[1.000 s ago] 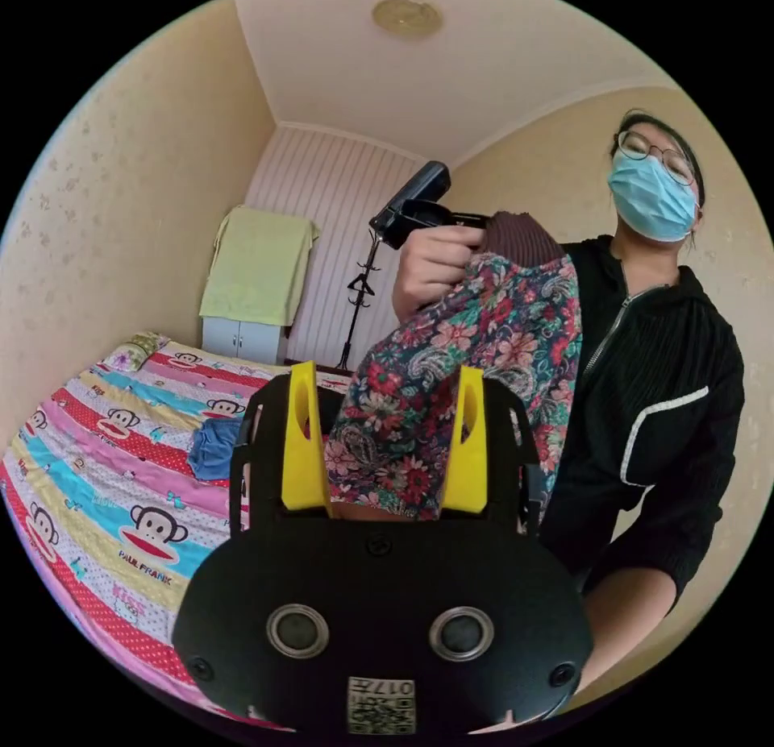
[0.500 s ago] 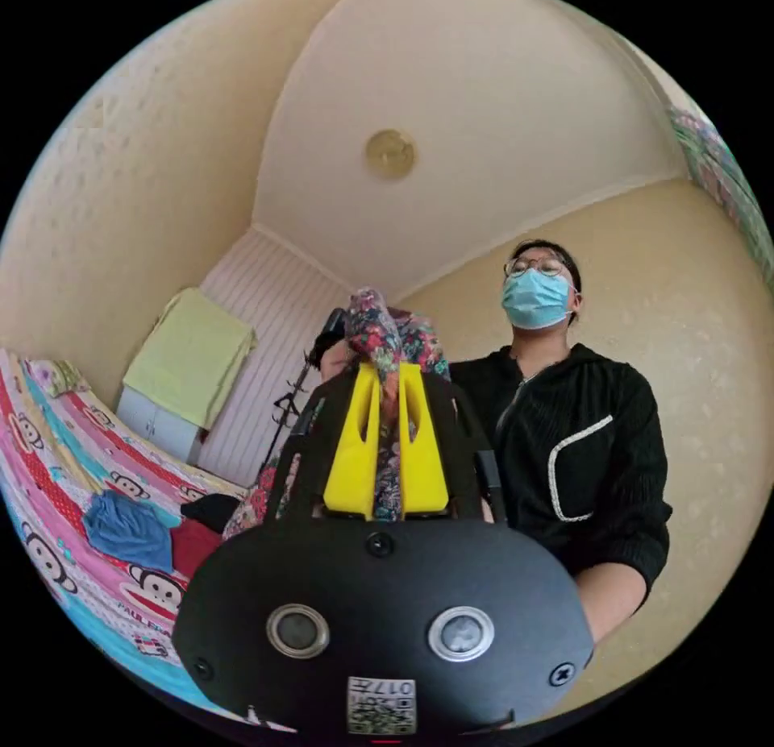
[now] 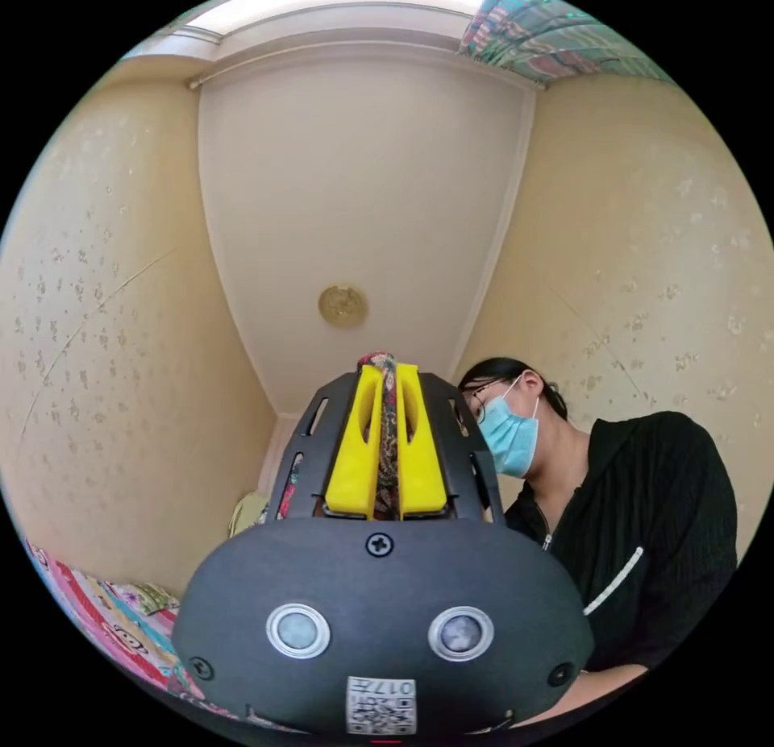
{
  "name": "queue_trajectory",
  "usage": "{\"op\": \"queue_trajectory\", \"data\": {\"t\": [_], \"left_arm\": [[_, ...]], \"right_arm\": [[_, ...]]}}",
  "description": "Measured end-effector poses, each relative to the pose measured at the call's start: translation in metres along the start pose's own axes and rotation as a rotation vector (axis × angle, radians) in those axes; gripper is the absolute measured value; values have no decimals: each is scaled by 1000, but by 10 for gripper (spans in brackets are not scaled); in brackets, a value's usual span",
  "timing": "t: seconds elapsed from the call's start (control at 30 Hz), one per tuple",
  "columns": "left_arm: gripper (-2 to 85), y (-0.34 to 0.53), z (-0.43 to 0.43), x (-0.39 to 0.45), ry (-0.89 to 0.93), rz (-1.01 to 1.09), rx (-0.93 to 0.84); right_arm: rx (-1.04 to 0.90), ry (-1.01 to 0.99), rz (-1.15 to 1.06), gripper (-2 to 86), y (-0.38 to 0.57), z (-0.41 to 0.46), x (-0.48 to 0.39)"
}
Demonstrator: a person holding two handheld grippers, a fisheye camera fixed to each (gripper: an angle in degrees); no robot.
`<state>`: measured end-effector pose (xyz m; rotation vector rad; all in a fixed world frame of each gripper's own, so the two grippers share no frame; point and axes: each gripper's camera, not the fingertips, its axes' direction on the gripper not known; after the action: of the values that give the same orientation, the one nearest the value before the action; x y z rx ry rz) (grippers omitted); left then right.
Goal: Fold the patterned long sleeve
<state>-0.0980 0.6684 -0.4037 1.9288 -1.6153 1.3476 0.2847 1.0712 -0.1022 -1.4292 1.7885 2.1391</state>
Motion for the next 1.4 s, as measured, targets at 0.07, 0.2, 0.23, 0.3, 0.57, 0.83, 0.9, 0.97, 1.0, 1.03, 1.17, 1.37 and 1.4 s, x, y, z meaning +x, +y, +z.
{"op": "queue_trajectory", "data": {"t": [0.07,0.2,0.23,0.3,0.57,0.83,0.9,0.97,1.0,1.03,1.17,1.37,1.4], "left_arm": [[8,-17,14,5,-72,39,44],[7,-47,48,6,-14,82,17],[7,-56,60,6,18,83,11],[8,-67,76,7,34,88,12],[9,-94,129,15,120,66,7],[10,-89,136,66,0,212,51],[10,-88,141,78,-32,242,55],[10,-88,150,90,-45,276,46],[10,-89,152,93,-42,284,40],[10,-90,156,98,-46,295,31],[10,-92,159,110,-106,334,30],[10,-92,146,109,-148,312,56],[10,-91,145,108,-150,310,58]], "right_arm": [[-23,46,27,58,15,-7,15],[-6,-1,203,51,74,-16,56],[5,-16,237,50,84,-18,62],[51,-70,352,54,124,-24,82],[217,-24,506,186,182,-76,140],[535,-88,556,269,228,-170,202],[741,-235,615,296,258,-193,224],[857,-289,689,301,287,-208,241],[882,-263,739,300,303,-218,247],[871,-240,769,298,310,-223,249],[494,-143,960,283,336,-241,264],[360,-155,1021,222,373,-294,251],[474,-125,972,214,373,-316,238]]}}
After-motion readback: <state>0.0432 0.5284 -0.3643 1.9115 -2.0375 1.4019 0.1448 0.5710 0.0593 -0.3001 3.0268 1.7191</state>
